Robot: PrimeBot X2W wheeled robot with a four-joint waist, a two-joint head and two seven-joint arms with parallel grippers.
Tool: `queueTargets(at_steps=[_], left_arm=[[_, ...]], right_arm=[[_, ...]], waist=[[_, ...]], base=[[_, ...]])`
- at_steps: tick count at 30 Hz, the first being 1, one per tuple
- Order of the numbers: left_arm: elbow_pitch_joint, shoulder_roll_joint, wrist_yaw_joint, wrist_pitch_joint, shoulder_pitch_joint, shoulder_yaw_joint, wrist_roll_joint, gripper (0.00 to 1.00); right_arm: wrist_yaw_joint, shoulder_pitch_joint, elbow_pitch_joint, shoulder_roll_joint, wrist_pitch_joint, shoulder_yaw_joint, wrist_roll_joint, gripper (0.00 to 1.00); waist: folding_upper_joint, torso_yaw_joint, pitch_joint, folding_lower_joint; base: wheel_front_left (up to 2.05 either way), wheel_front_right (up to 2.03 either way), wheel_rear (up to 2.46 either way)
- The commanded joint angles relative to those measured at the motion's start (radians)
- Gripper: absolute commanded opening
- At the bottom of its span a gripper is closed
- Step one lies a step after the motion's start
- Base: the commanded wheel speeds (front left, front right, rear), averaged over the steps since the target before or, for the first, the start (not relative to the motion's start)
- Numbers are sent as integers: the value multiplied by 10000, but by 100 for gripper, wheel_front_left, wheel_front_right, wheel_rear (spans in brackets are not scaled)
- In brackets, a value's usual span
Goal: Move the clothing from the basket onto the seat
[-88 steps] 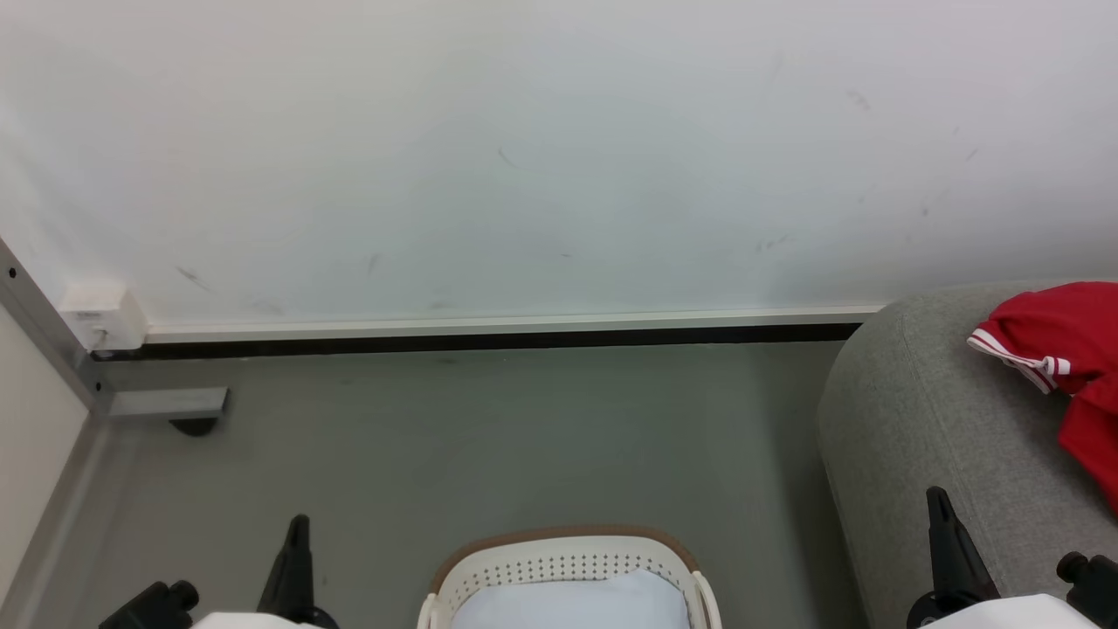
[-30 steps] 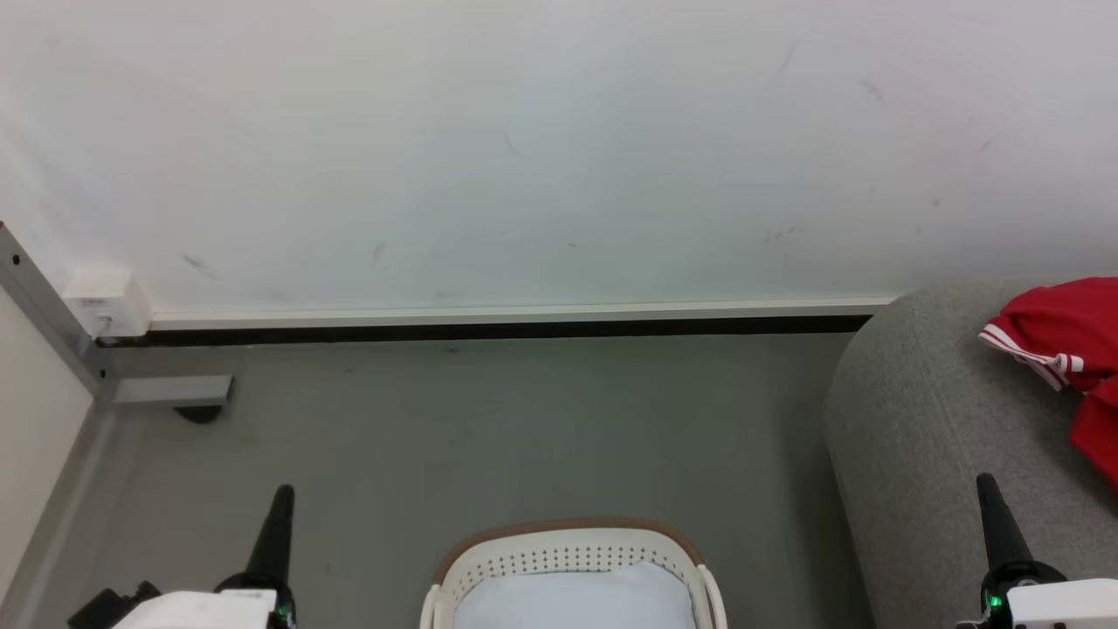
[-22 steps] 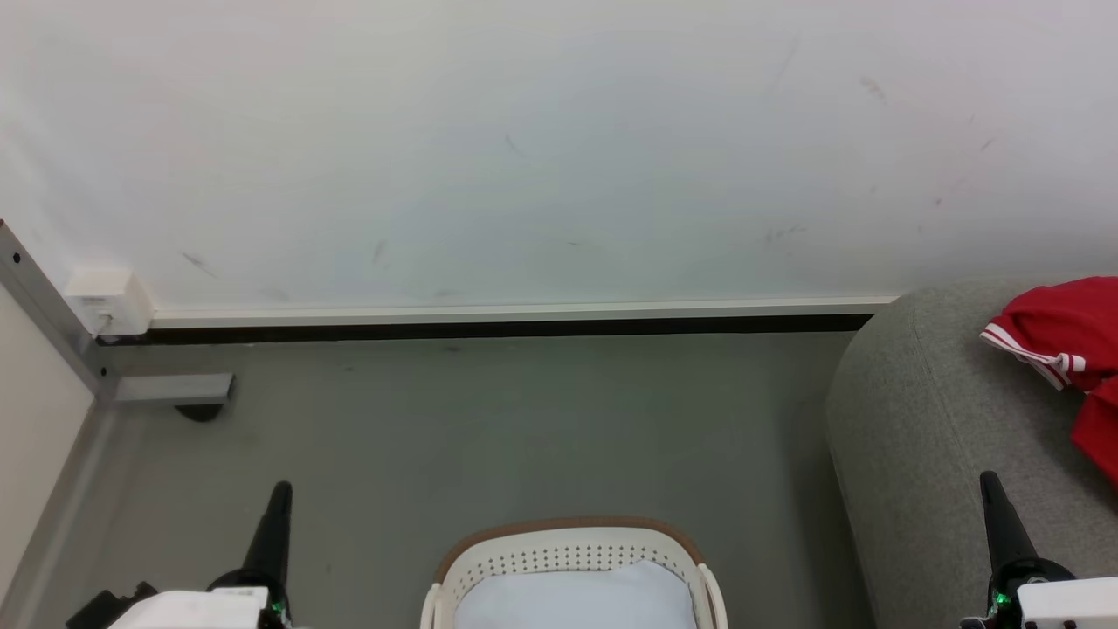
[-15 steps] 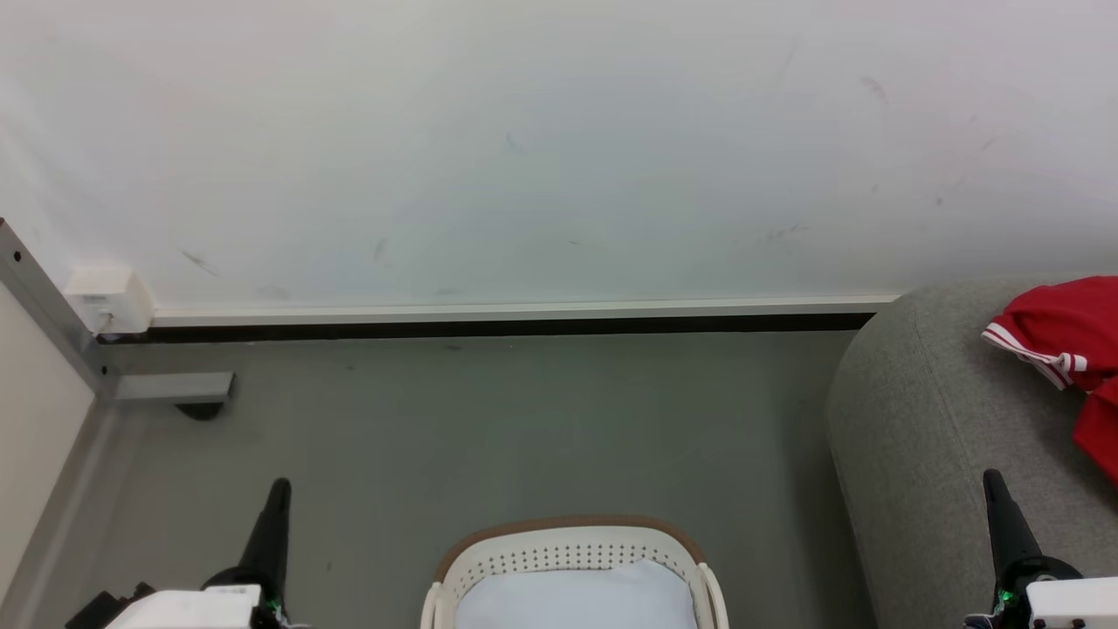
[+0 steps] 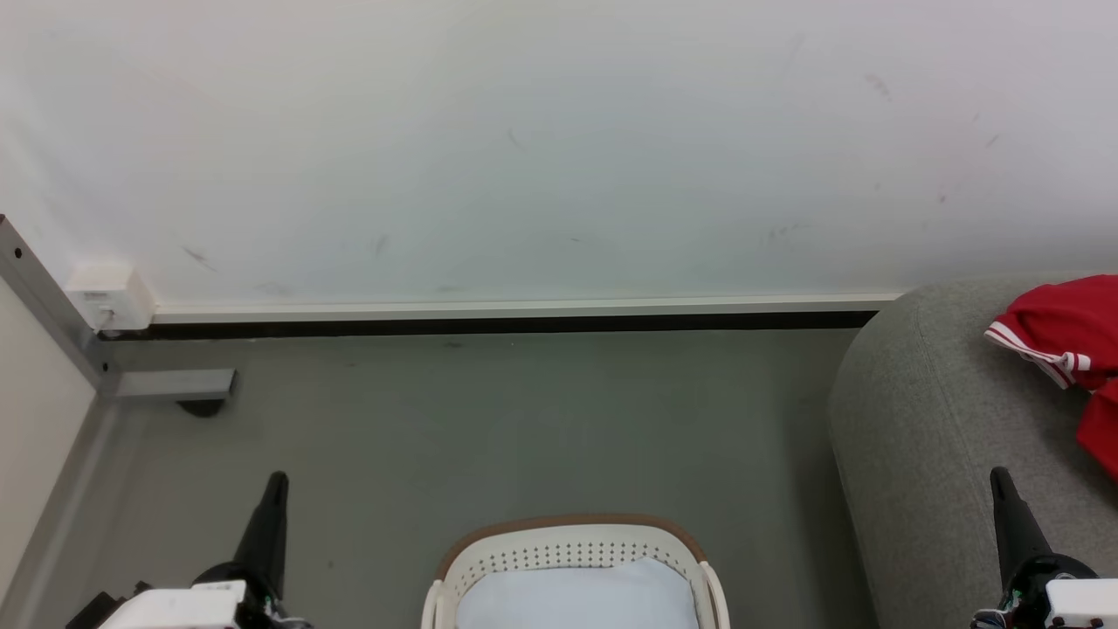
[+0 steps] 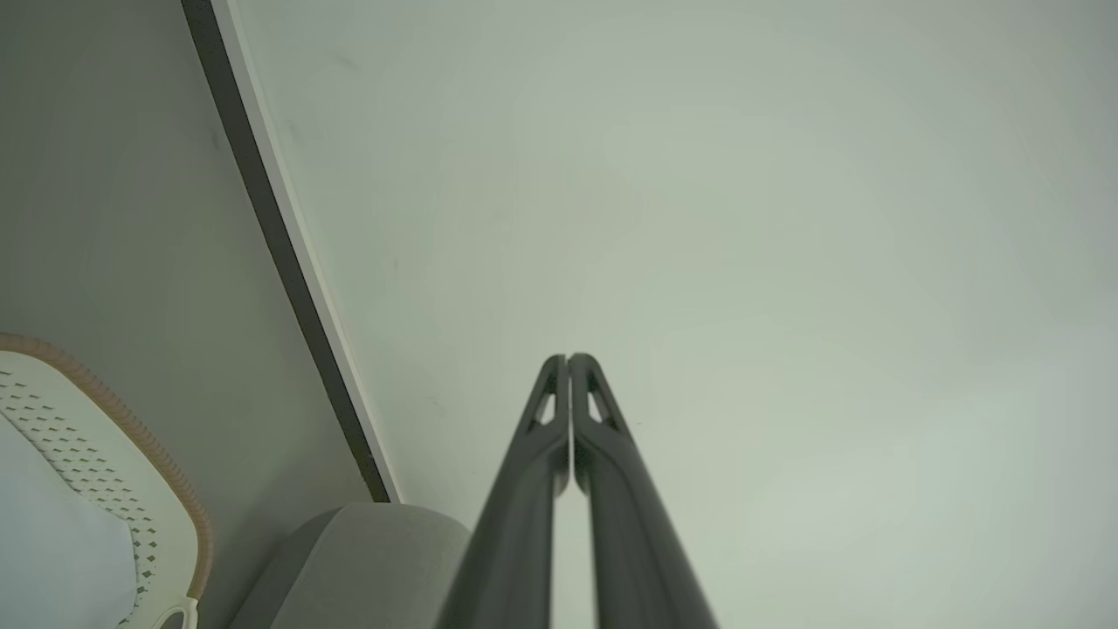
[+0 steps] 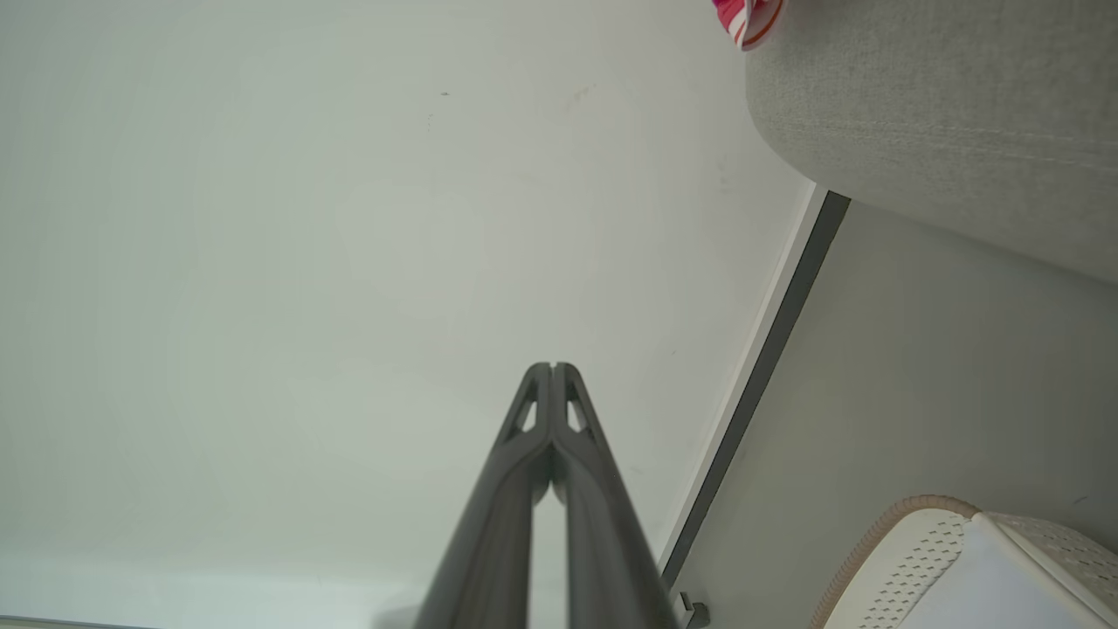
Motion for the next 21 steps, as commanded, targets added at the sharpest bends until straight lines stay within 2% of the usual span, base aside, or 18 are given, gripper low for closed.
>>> queueTargets(at_steps=[1,8,21], left_arm=[[-58,78,-55,55,-105,47,-279,0],[-91,80,-72,195,-118,84,-754,0],[-87,78,-65,188,-112,79,-712,0]], right_arm=[[-19,-126,-88,14,73,-65,182,0],[-21,-134,-109,20,188,-156,597,0],[-21,-132,-103,24,193,-150,542,0]], waist=[[-1,3,5,0],[-1,16,26,0],[-1,16,27,0]], base=[[0,0,0],[0,0,0],[0,0,0]])
